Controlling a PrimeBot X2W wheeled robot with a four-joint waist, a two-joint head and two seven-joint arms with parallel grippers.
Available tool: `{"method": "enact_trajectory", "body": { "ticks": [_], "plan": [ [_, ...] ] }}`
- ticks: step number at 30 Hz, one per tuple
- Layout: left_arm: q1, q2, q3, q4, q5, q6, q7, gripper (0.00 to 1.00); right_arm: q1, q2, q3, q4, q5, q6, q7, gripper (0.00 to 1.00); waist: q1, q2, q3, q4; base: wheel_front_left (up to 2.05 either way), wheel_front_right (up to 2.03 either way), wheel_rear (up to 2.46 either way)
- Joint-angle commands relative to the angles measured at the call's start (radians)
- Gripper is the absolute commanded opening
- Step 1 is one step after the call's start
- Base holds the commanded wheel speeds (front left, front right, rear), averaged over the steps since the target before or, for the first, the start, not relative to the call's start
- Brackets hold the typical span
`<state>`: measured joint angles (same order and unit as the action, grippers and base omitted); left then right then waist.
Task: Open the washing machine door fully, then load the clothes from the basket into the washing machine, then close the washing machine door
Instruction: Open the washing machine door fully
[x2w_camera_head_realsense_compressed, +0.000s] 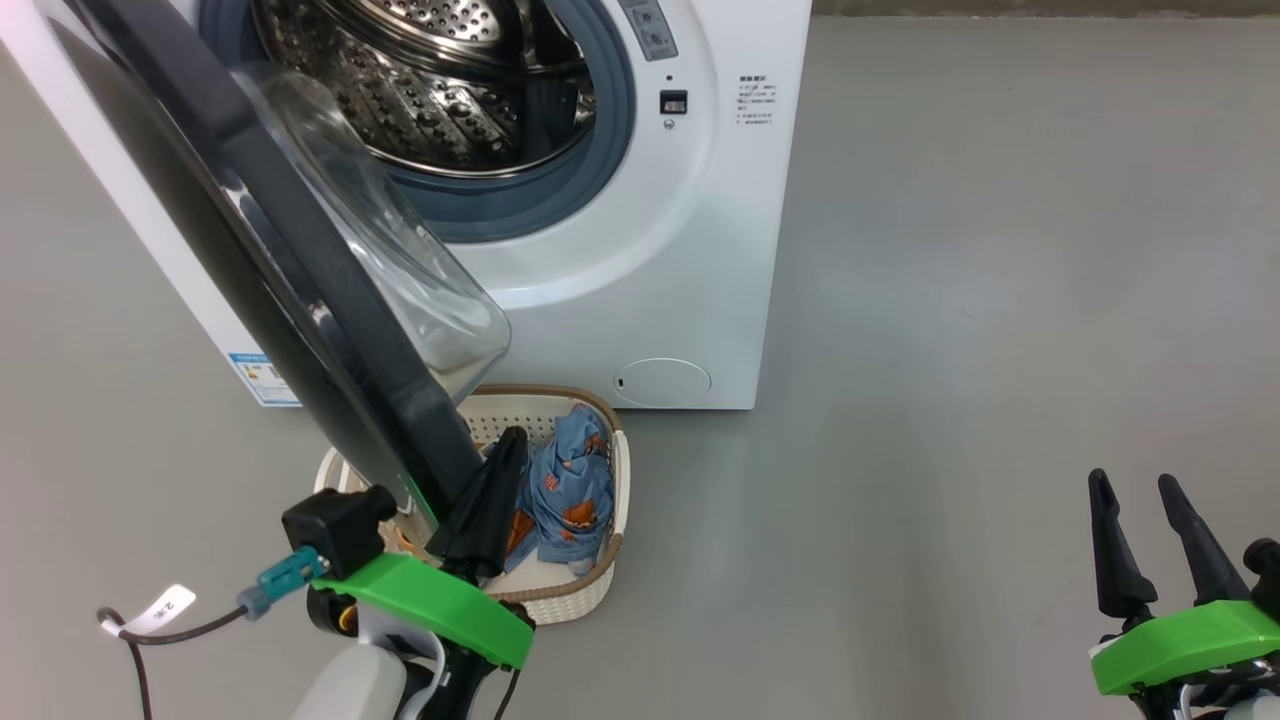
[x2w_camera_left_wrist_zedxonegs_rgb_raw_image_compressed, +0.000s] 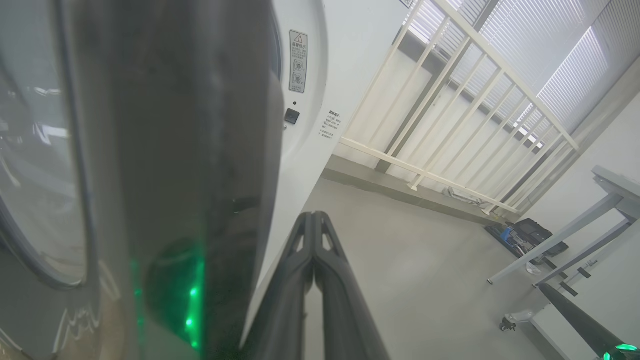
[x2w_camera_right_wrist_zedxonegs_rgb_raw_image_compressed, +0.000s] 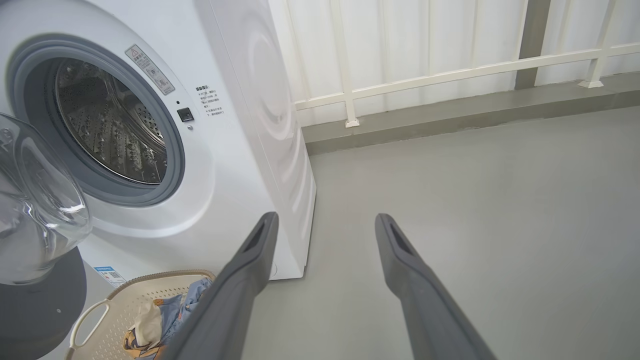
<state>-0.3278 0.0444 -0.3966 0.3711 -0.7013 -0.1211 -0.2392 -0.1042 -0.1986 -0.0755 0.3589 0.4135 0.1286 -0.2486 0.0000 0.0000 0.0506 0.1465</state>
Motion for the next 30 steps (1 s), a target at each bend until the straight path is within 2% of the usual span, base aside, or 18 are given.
{"method": "enact_trajectory", "body": {
  "ticks": [1,19,30],
  "plan": [
    [-0.038,0.026,0.054,-0.007,-0.009,-0.001,-0.014,0.0,-0.016,-0.021,0.029,-0.027,0.0,0.002,-0.013,1.0,0.0,0.0,-0.004,0.006,0.0,0.0,0.0],
    [0.044,0.041,0.113,-0.042,-0.02,-0.001,-0.021,0.0,-0.018,-0.027,0.043,-0.039,0.002,0.002,-0.013,1.0,0.0,0.0,-0.01,0.076,0.0,0.0,0.0],
    [0.149,0.057,0.127,-0.176,0.0,0.055,-0.018,0.0,-0.016,-0.031,0.039,-0.049,0.005,0.002,-0.013,1.0,0.0,0.0,-0.005,0.151,0.0,0.0,0.0]
  ]
}}
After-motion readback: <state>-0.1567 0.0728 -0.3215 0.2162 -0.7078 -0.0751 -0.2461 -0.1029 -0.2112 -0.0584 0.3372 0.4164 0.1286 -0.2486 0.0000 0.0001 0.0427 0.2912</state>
